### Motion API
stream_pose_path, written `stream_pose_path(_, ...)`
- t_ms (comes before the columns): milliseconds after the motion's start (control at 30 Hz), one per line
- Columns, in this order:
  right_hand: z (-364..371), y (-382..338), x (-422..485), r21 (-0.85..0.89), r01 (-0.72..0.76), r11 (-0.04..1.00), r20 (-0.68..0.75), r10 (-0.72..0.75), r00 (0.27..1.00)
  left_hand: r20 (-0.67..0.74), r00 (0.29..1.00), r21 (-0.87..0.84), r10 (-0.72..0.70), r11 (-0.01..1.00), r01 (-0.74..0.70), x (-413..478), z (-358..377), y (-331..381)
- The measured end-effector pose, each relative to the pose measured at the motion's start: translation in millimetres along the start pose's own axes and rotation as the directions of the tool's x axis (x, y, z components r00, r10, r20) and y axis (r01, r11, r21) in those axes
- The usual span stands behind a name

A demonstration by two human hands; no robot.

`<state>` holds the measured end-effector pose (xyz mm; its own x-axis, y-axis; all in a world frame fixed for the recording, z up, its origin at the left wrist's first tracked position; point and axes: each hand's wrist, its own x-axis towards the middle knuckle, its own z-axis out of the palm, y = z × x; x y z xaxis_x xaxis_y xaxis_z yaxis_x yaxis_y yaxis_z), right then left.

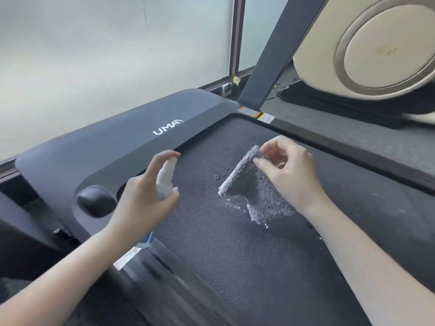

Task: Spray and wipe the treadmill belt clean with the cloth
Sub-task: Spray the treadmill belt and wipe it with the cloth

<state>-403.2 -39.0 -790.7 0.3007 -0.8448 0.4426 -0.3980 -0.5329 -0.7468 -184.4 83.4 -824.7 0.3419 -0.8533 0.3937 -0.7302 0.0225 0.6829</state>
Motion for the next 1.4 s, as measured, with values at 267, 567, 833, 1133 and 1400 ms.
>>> stream_pose_path(267,97,-35,34,0.281,-0.029,0.959,0.307,-0.061,0.95,-0.151,0.988,0.035,-0.021,0.999,0.027,11,-34,-2)
stream_pose_path(567,184,21,66,-0.14,0.038,0.989,0.372,0.016,0.928,-0.17,0.985,0.063,-0.029,0.997,0.04,12,-51,-20)
stream_pose_path(833,195,28,16,-0.484,0.609,0.628,0.602,-0.266,0.753,-0.17,0.985,0.064,-0.034,0.997,0.045,22,-33,-34)
stream_pose_path(1133,214,41,20,-0.458,0.489,0.742,0.676,-0.066,0.734,-0.156,0.987,-0.034,-0.045,0.999,0.04,33,-21,-42)
stream_pose_path(1400,225,39,39,-0.465,0.419,0.78,0.636,-0.035,0.771,-0.172,0.983,-0.057,-0.061,0.997,0.052,36,-27,-48)
